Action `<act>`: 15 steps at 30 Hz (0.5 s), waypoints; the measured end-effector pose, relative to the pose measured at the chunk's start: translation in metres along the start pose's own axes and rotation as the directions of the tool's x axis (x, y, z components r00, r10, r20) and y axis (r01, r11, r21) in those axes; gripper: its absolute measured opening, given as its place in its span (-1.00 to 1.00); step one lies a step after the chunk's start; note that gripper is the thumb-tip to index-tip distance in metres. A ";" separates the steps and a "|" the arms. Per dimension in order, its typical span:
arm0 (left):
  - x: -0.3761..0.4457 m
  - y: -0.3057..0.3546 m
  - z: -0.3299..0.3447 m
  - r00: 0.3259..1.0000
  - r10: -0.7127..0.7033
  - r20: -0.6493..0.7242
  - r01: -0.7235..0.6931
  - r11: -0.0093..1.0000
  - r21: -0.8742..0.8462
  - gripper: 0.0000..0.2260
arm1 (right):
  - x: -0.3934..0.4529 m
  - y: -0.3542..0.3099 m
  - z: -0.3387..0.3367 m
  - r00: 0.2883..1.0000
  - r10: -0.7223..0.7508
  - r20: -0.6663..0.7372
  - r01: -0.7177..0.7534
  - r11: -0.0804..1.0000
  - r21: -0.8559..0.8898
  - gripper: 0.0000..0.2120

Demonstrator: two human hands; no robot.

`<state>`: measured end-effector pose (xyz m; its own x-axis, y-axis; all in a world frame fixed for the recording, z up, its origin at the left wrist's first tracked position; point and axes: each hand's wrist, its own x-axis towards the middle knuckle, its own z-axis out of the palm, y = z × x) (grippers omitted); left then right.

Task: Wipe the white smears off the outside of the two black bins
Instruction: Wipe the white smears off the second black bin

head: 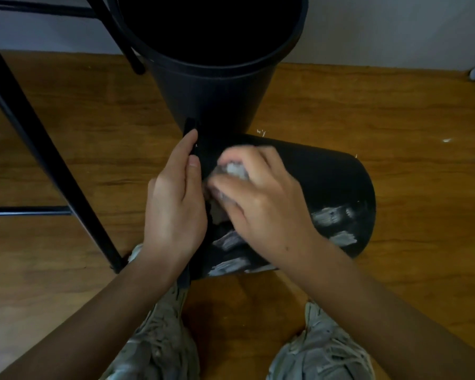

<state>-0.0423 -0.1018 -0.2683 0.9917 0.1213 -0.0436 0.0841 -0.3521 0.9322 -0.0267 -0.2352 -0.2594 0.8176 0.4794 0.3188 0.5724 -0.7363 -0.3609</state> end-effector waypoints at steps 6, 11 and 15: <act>-0.009 -0.004 0.001 0.999 0.027 -0.024 -0.026 0.999 0.020 -0.65 | 0.051 0.015 0.017 0.993 0.115 0.023 -0.117 0.987 0.111 -0.89; -0.004 -0.007 0.000 0.999 0.026 -0.035 -0.024 0.998 0.050 -0.65 | 0.071 0.025 0.024 0.978 0.190 0.081 -0.199 0.972 0.124 -0.85; -0.005 -0.006 0.000 0.999 0.025 -0.036 -0.023 0.999 0.044 -0.65 | 0.065 0.023 0.023 0.985 0.166 0.053 -0.172 0.976 0.133 -0.88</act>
<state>-0.0477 -0.1004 -0.2737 0.9892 0.1463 -0.0074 0.0653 -0.3951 0.9163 0.0411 -0.2096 -0.2668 0.9036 0.3748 0.2075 0.4262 -0.7378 -0.5235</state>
